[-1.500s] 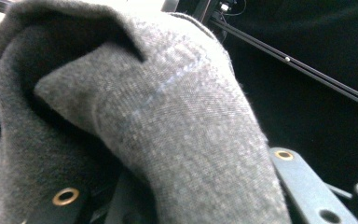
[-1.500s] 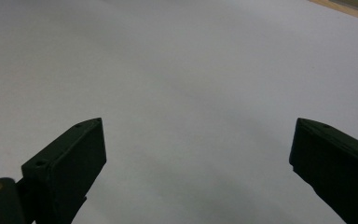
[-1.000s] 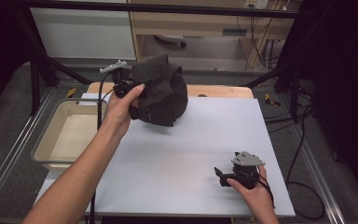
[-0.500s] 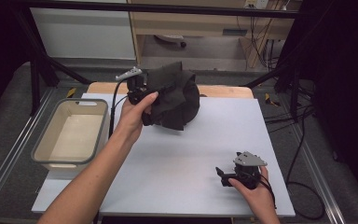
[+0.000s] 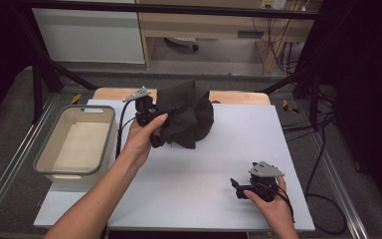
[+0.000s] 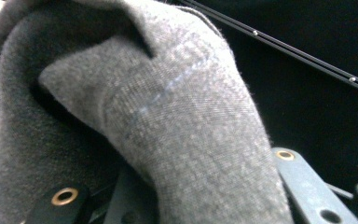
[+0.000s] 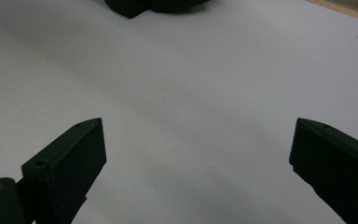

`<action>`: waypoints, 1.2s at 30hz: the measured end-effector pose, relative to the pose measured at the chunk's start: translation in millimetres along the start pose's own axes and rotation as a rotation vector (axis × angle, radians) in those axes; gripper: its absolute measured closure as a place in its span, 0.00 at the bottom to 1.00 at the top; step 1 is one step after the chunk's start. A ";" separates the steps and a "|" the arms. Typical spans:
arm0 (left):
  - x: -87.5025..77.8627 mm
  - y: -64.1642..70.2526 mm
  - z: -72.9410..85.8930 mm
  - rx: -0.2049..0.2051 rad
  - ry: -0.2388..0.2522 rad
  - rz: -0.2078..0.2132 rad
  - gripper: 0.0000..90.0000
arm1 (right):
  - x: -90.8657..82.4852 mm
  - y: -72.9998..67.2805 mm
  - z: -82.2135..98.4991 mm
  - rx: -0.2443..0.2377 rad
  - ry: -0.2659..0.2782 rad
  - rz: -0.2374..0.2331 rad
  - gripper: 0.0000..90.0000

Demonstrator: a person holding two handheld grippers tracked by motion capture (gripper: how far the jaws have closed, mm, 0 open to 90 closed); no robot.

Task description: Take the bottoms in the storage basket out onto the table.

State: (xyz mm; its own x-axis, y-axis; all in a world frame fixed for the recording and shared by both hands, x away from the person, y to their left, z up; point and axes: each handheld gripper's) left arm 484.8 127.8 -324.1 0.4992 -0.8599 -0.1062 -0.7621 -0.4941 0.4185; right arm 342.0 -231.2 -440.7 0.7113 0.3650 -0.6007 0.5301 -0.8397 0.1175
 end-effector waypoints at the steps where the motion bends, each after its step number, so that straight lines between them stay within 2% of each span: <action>1: 0.2 0.1 1.0 0.000 0.005 -0.003 0.74 | -0.3 0.1 0.1 0.002 0.002 0.000 0.05; 6: 6.7 3.6 8.2 0.029 -0.001 0.001 0.74 | -1.4 0.0 0.7 0.002 0.002 0.002 0.05; 11: 13.1 4.7 14.2 0.027 -0.002 0.003 0.74 | -1.9 -0.2 1.3 0.001 -0.001 0.001 0.05; 20: 27.3 4.2 28.0 0.051 -0.015 -0.009 0.74 | 0.5 -0.4 1.6 -0.001 -0.004 -0.001 0.05; 23: 28.4 4.3 30.4 0.065 -0.027 -0.015 0.74 | 0.1 -0.8 1.9 -0.002 -0.004 -0.001 0.05; 29: 26.9 2.2 38.6 0.058 -0.035 -0.014 0.74 | 1.0 -0.8 2.0 -0.001 -0.011 0.000 0.05; 36: 22.3 1.7 49.1 0.076 -0.073 -0.017 0.73 | 1.3 -1.7 1.9 -0.002 -0.012 -0.002 0.05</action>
Point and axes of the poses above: each handheld gripper's, and its own axes: x roughly forward along the jaws, z roughly out of its underside, y roughly to its right, and after that the axes turned 3 degrees about -y, right-handed
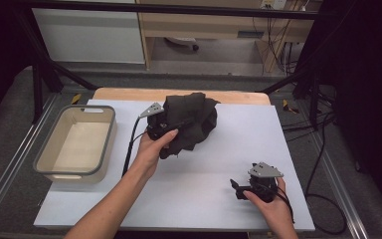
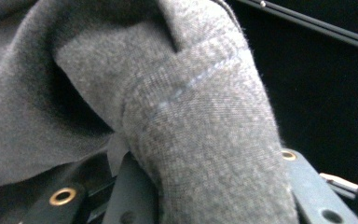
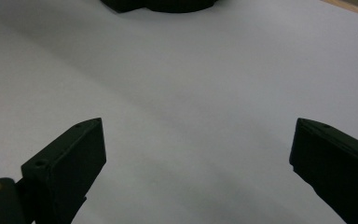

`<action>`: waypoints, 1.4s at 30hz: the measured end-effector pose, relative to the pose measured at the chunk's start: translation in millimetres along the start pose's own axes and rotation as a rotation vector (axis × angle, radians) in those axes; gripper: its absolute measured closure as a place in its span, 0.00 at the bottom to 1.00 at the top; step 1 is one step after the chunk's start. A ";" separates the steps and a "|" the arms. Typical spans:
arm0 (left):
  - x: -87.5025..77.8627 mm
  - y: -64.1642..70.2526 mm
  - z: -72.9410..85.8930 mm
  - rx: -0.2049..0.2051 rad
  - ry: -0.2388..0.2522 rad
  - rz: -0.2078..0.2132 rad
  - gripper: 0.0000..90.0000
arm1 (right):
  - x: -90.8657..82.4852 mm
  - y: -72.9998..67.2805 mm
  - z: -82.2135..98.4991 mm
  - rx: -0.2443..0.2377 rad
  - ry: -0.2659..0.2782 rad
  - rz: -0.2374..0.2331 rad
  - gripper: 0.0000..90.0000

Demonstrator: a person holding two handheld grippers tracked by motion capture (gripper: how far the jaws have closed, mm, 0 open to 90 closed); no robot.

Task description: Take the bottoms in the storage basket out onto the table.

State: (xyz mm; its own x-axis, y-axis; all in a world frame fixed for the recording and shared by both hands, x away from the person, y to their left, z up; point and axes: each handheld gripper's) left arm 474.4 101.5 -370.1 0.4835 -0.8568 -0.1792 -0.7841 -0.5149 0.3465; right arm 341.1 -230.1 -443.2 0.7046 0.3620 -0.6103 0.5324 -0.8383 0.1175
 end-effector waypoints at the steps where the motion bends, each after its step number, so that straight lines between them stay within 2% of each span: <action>1: -0.3 0.2 1.6 0.003 -0.004 0.000 0.73 | -0.1 -0.2 0.1 0.001 -0.001 0.001 0.05; 10: -3.3 -2.1 9.7 -0.003 -0.019 -0.009 0.73 | -0.1 -0.6 0.1 -0.002 0.000 0.001 0.05; 23: -1.0 -1.7 25.1 0.019 -0.071 -0.033 0.73 | 1.1 -1.6 -0.3 -0.012 -0.004 0.003 0.05; 42: -4.9 2.6 54.4 0.008 -0.112 -0.020 0.73 | 2.8 -2.9 -0.2 -0.017 -0.017 0.001 0.05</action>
Point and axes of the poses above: each handheld gripper's, and its own axes: x roughly forward along the jaws, z roughly out of its underside, y roughly to its right, and after that the axes turned 3 degrees about -y, right-handed
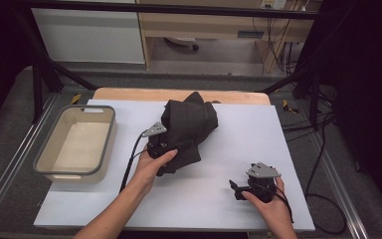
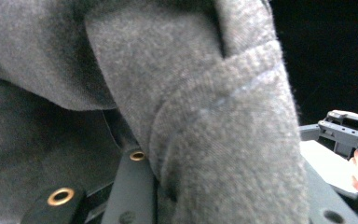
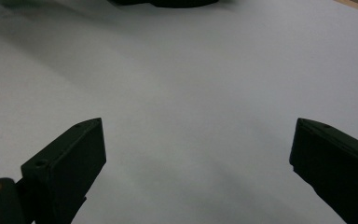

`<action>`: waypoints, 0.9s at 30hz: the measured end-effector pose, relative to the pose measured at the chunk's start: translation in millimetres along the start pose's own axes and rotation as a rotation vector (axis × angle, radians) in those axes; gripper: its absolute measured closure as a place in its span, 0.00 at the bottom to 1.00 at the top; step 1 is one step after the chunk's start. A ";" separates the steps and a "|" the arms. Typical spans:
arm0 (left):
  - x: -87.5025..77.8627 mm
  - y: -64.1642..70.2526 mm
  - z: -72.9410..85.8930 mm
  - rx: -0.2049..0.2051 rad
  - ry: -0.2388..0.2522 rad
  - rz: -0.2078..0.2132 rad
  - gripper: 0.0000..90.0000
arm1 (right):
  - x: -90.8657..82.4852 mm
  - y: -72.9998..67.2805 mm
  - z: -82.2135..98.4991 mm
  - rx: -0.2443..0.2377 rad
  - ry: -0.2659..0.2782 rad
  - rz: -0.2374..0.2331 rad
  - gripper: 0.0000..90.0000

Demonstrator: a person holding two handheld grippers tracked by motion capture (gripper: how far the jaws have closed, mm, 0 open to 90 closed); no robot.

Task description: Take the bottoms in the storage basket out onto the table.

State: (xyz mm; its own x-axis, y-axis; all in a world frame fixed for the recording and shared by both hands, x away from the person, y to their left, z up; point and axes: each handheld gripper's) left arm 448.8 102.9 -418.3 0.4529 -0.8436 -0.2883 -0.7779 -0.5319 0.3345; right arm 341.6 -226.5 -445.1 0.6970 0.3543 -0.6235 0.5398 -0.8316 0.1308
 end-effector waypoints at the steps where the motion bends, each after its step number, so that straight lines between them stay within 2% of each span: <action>1: 0.6 0.8 2.8 0.001 -0.003 0.000 0.73 | 0.0 0.0 0.0 -0.001 0.000 0.001 0.05; 4: 1.4 1.8 6.0 0.005 -0.004 -0.006 0.73 | 0.2 0.0 0.0 0.000 -0.001 0.000 0.05; 15: 3.1 9.7 11.5 0.024 -0.033 0.013 0.73 | 0.1 -0.2 0.1 -0.001 -0.002 -0.001 0.05; 17: 3.3 12.1 14.2 0.037 -0.059 0.005 0.73 | 0.2 -0.1 0.1 -0.003 -0.004 -0.001 0.05; 20: 4.1 15.2 16.5 0.053 -0.072 0.006 0.73 | 0.4 -0.4 0.0 -0.006 -0.006 -0.001 0.05; 27: 4.0 18.3 19.2 0.058 -0.088 0.008 0.73 | 0.7 -0.6 0.0 -0.006 -0.008 -0.002 0.05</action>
Point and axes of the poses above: each handheld gripper's, and its own axes: x roughly forward along the jaws, z roughly out of its underside, y roughly to its right, and after that the axes turned 3 degrees about -y, right-handed
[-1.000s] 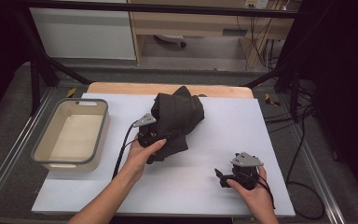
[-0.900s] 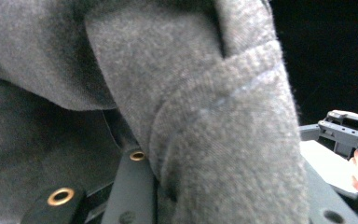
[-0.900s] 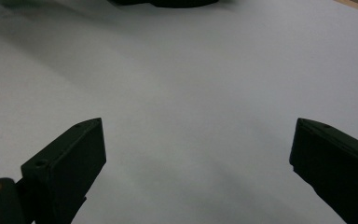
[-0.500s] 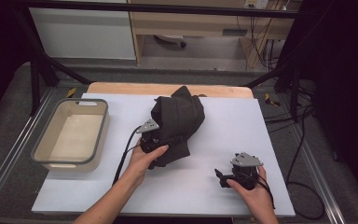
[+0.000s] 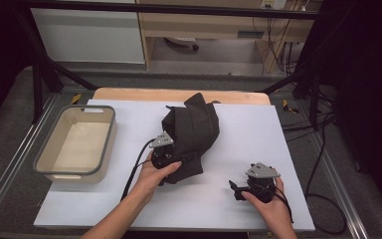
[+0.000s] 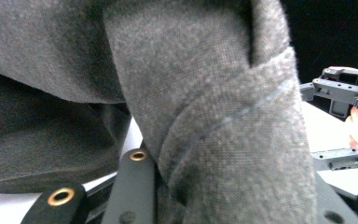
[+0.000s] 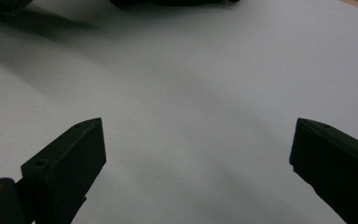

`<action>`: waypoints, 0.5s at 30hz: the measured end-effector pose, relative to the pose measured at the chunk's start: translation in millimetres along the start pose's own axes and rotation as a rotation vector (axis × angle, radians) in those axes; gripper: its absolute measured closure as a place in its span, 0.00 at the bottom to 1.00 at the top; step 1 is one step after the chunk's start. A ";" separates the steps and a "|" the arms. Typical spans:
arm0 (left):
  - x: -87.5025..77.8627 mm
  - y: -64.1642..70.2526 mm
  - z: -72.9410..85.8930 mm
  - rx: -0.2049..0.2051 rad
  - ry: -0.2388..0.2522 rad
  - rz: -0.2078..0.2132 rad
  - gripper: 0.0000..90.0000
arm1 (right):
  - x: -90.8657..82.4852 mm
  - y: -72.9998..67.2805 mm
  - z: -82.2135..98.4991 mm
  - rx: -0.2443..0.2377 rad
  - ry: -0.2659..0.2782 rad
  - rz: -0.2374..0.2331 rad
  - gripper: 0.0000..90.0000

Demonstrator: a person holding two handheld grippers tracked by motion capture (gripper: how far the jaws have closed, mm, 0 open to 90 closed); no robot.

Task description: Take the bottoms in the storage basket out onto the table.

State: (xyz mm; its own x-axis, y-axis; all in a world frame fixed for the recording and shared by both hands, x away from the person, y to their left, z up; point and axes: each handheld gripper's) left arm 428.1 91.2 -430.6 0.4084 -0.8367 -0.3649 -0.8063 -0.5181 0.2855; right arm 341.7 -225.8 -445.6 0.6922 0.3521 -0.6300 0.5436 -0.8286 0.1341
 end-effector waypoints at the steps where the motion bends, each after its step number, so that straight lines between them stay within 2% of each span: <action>1: 0.0 0.0 0.0 0.000 0.000 0.000 0.73 | 0.0 0.0 0.0 0.000 0.000 0.000 0.05; 5: -1.6 1.3 1.1 -0.008 -0.010 0.015 0.73 | 0.3 -0.3 0.0 -0.006 0.002 0.000 0.05; 15: -3.4 7.1 4.3 0.001 -0.053 0.015 0.73 | 0.2 -0.8 0.0 -0.008 0.001 0.001 0.05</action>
State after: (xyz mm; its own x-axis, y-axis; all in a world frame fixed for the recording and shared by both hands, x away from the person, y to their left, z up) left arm 419.2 91.1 -431.1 0.3733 -0.8337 -0.4069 -0.8125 -0.5055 0.2904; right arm 341.4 -225.0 -445.8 0.6933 0.3513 -0.6292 0.5462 -0.8257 0.1409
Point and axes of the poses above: each handheld gripper's, and its own axes: x roughly forward along the jaws, z roughly out of its underside, y roughly to its right, and after that the axes turned 3 degrees about -y, right-handed
